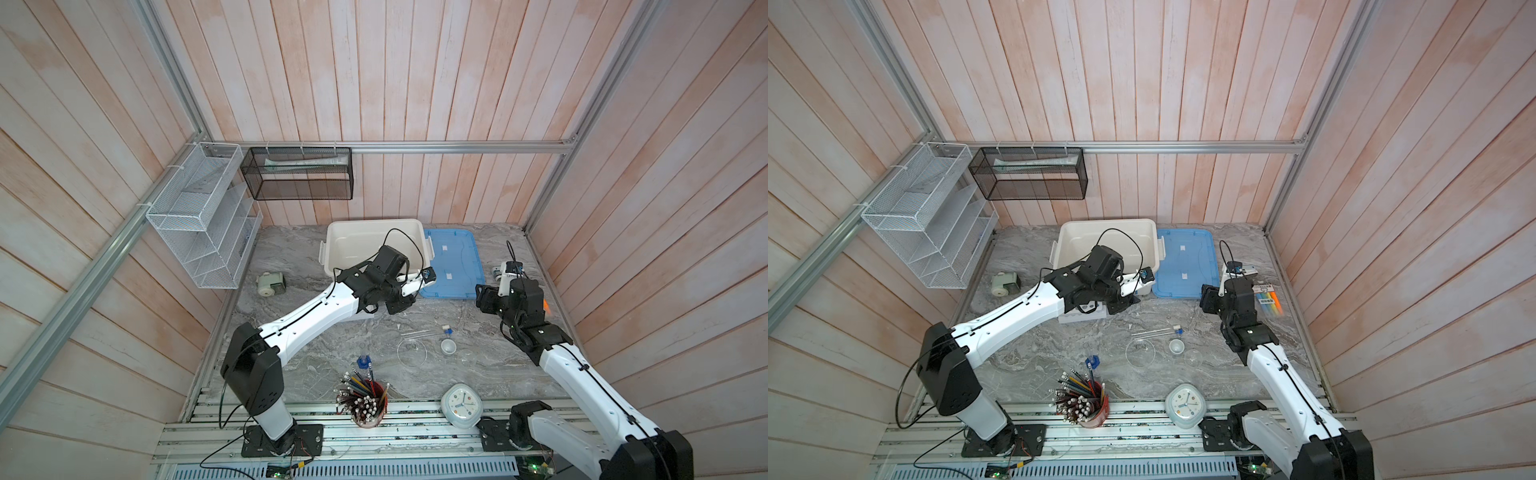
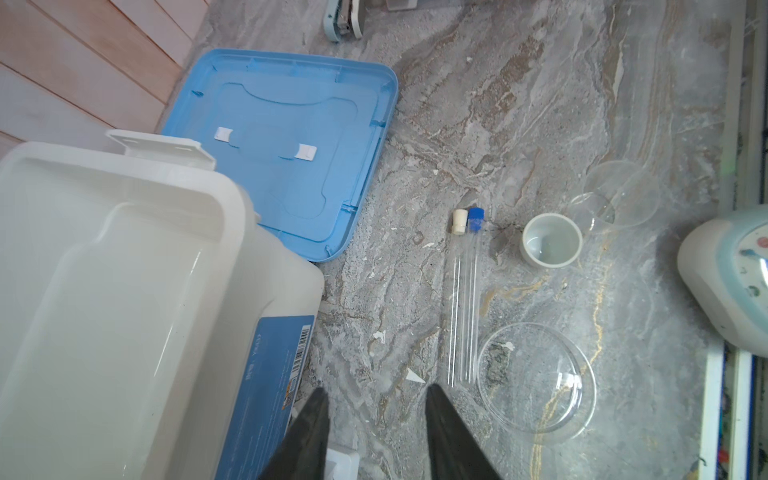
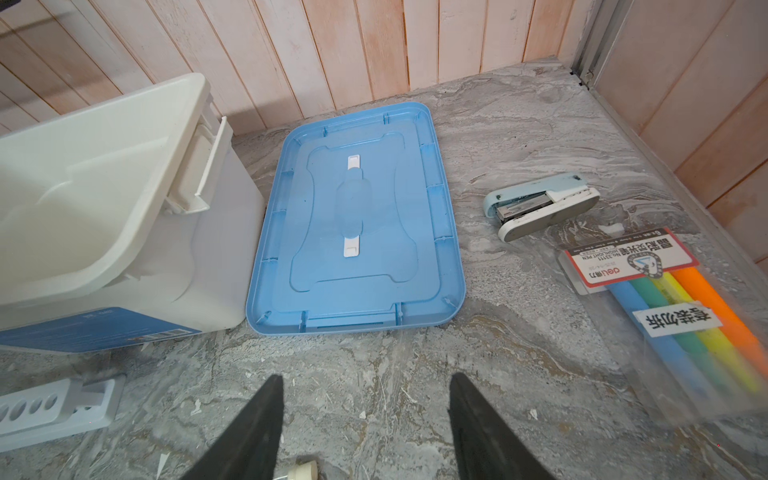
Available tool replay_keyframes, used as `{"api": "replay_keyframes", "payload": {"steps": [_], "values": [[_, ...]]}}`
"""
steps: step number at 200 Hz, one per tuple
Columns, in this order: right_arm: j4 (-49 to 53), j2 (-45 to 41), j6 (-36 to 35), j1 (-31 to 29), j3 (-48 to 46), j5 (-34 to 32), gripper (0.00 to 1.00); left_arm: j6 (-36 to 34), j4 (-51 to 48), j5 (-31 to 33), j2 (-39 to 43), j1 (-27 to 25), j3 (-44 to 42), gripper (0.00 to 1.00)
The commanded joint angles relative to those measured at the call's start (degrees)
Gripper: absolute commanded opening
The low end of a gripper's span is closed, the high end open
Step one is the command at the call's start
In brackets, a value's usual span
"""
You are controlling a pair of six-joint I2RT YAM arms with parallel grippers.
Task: Organize the chemistry lab equipment
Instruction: 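Reach the left gripper over the white-stoppered test tube while the right arm rises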
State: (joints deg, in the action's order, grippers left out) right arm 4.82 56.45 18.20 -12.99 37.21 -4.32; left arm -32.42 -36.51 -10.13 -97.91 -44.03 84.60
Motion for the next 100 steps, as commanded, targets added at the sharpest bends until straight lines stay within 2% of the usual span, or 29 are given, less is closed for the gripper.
{"api": "replay_keyframes", "payload": {"steps": [1,45,100], "values": [[0.57,-1.51,-0.25,-0.11,-0.97,0.77,0.64,-1.92,-3.2,0.17,-3.73,-1.35,2.64,0.39],[0.08,-2.13,0.23,0.14,-1.51,2.5,0.63,-2.43,-2.6,0.54,-9.46,-2.13,5.53,0.33],[-0.07,-2.73,0.4,1.43,-2.53,3.34,0.63,-3.13,-3.79,1.25,-14.61,-4.64,6.37,0.32]]}}
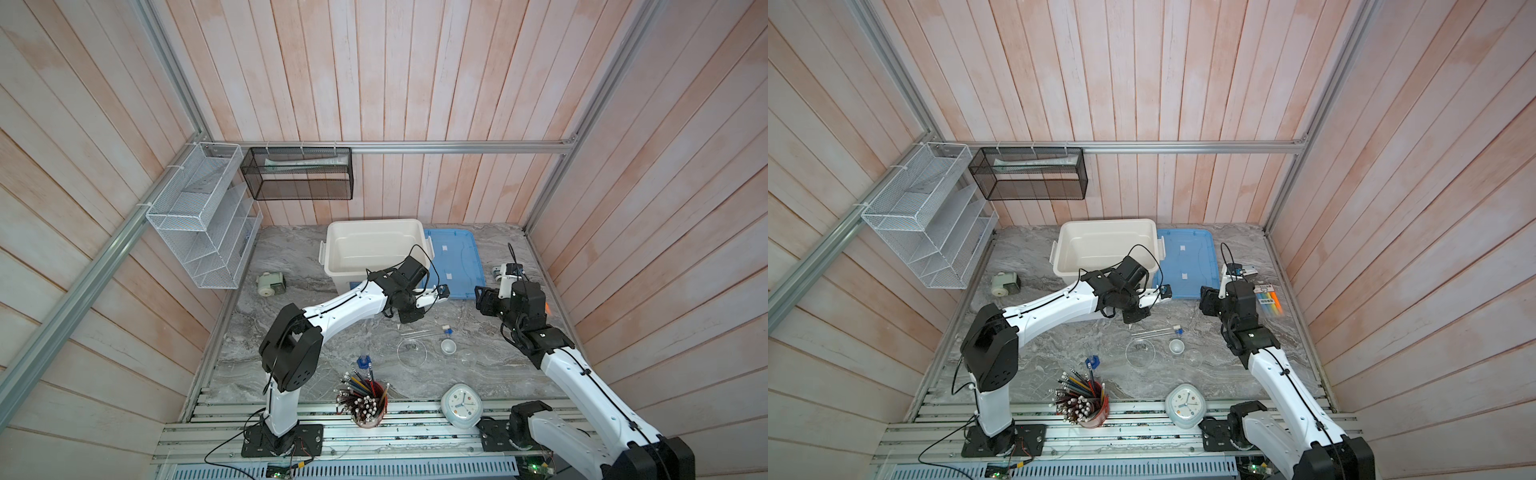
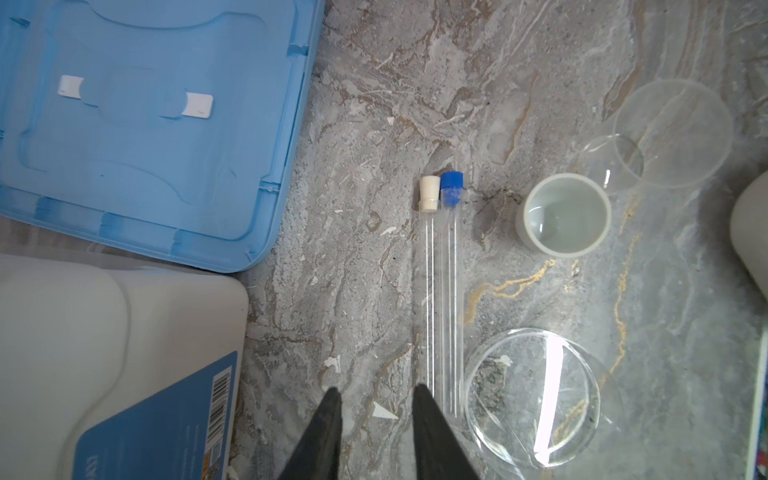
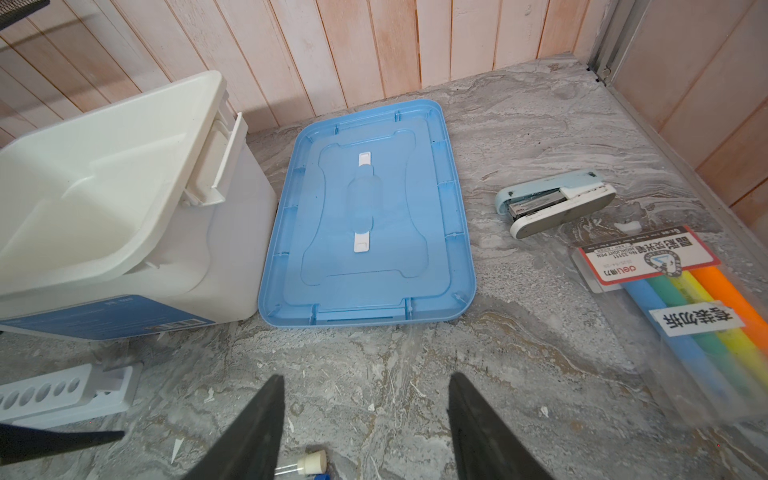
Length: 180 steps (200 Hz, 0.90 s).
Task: Organize the chemistry lab equipment
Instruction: 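Reach the left gripper over the white-stoppered test tube while the right arm rises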
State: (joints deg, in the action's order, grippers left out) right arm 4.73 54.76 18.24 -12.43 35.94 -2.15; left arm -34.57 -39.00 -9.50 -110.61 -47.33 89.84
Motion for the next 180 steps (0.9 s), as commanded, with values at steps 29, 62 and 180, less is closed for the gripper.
{"api": "replay_keyframes", "payload": {"steps": [29,62,180], "values": [[-0.93,-1.31,0.94,1.29,-1.87,2.15,0.63,-1.38,-1.34,0.62,-3.48,-2.05,1.54,0.32],[-1.78,-1.23,1.75,1.35,-2.19,3.51,0.63,-1.34,-1.06,0.98,-5.7,-2.65,1.39,0.32],[-3.9,-1.32,2.68,1.41,-4.18,5.55,0.62,-0.35,1.68,2.24,-9.83,-2.59,0.64,0.3]]}}
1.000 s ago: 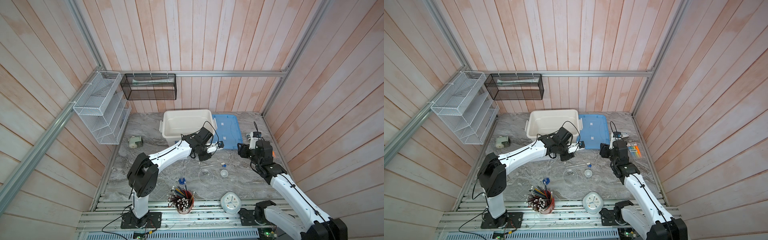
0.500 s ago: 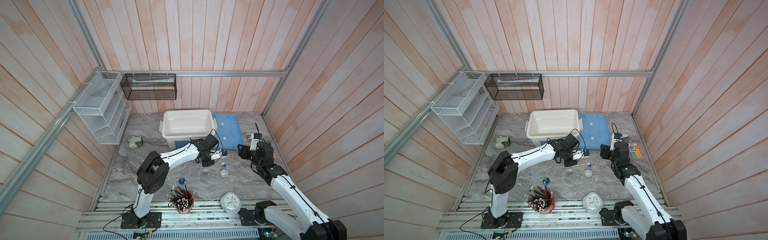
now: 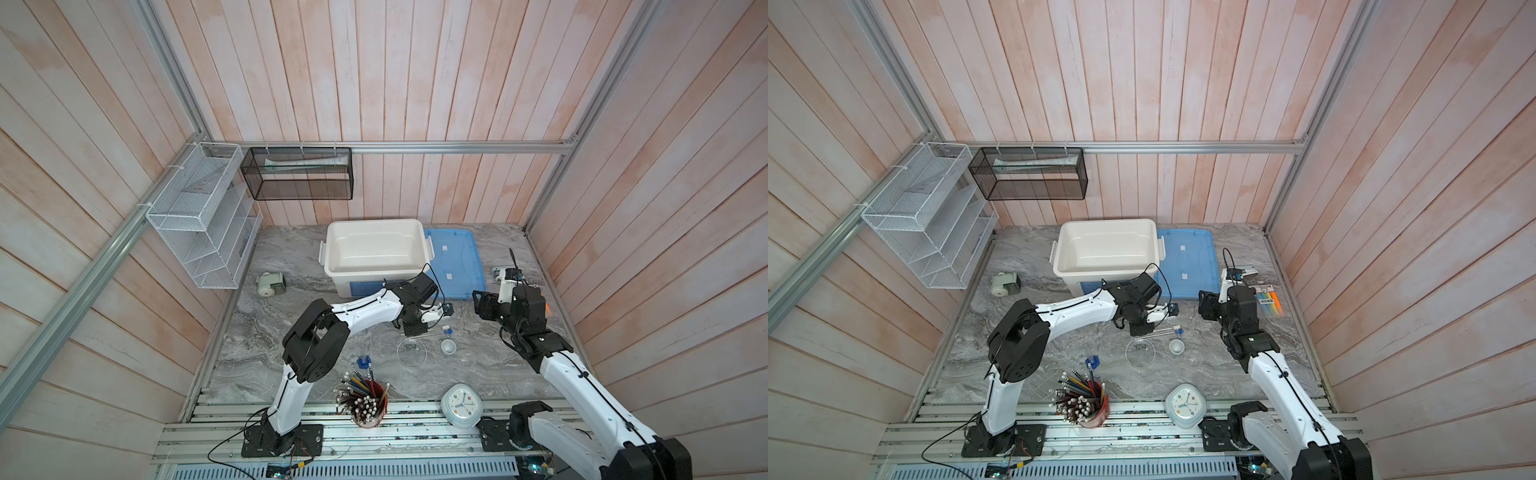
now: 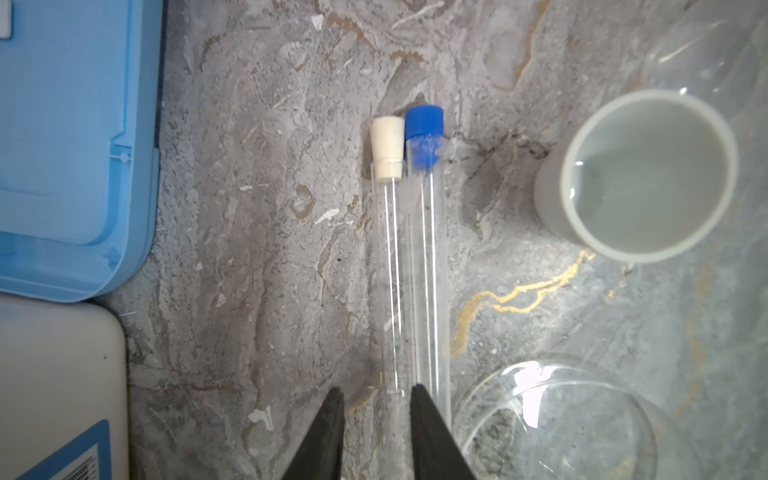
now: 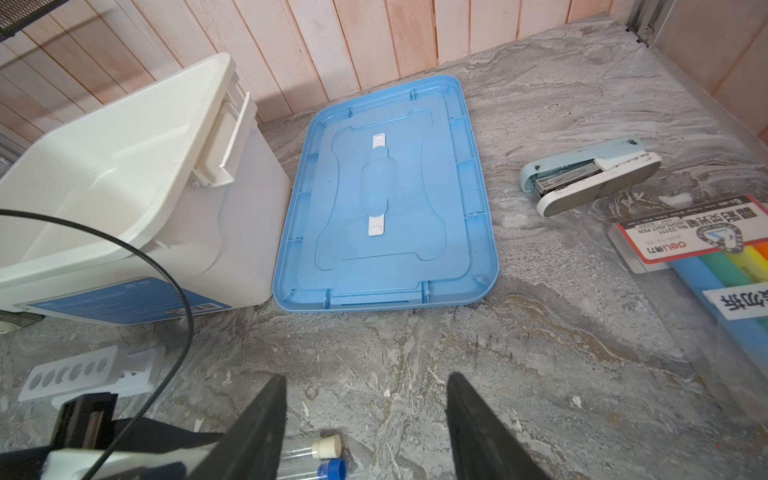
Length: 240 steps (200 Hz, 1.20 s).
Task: Organize the chemistry lab equipment
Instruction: 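Reach the left gripper over the white-stoppered test tube while the right arm rises, then lower the left gripper and close it on the white-stoppered test tube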
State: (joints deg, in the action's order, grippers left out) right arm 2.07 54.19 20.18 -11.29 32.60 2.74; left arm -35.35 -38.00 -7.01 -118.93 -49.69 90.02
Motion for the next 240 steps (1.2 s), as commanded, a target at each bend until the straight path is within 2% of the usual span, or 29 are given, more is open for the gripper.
{"api": "replay_keyframes", "payload": {"steps": [1,117,240], "values": [[-1.25,-0.76,0.73,0.29,-0.85,0.67,0.62,0.4,0.62,-0.18,-1.53,-0.23,0.49,0.3],[-1.8,-0.92,0.46,0.29,-1.21,1.74,0.62,0.2,0.34,1.78,-3.88,-0.24,1.87,0.31],[-2.24,-0.11,0.56,0.7,-1.51,2.18,0.62,-0.35,1.16,3.22,-6.22,-0.14,2.2,0.38]]}}
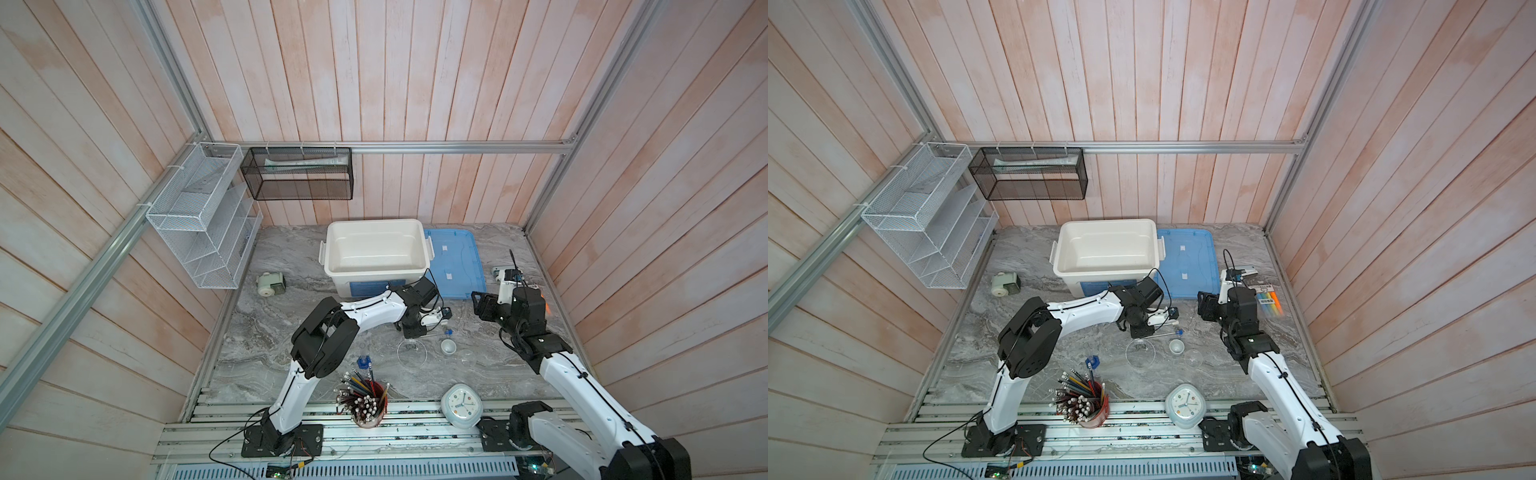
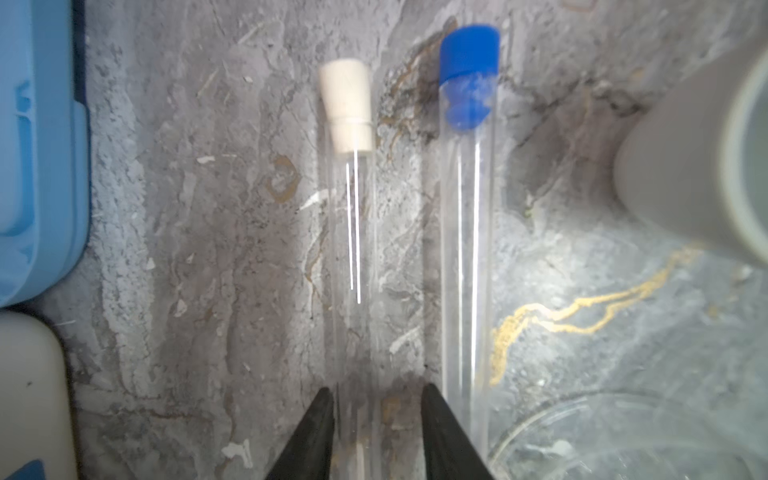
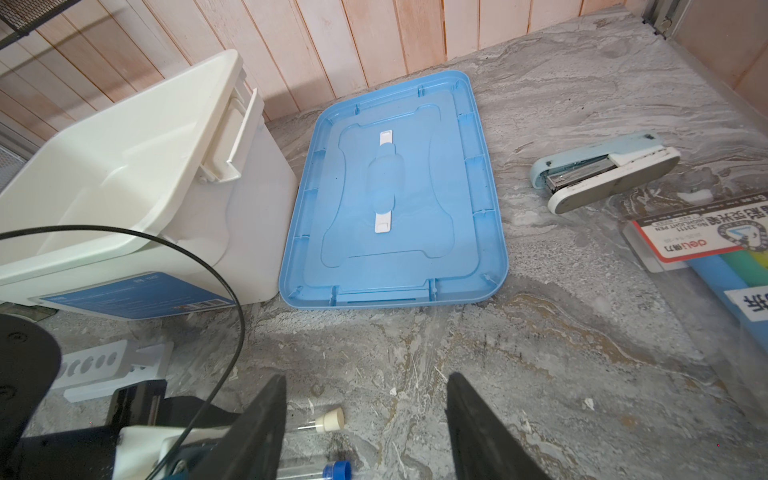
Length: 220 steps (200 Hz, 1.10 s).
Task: Organize the chemistry lab equipment
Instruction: 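Lower the left gripper and close it on the white-stoppered test tube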
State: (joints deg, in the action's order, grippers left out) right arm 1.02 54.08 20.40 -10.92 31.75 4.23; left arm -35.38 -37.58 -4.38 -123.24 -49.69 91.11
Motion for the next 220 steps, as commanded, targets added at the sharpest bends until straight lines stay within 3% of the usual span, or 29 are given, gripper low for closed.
{"api": "replay_keyframes", "payload": {"steps": [1,177,220], "values": [[-1.19,-0.02,0.34,0.35,-0.64,0.69,0.62,-0.32,0.8,0.64,-1.96,-0.14,1.1,0.38],[-1.62,-0.41,1.23,0.72,-1.27,0.17,0.62,0.03,1.89,0.26,-2.07,0.29,1.0,0.17],[-0.69,-1.62,1.35,1.46,-1.01,0.51,0.62,2.42,5.24,-4.14,2.71,2.07,-0.58,0.17]]}}
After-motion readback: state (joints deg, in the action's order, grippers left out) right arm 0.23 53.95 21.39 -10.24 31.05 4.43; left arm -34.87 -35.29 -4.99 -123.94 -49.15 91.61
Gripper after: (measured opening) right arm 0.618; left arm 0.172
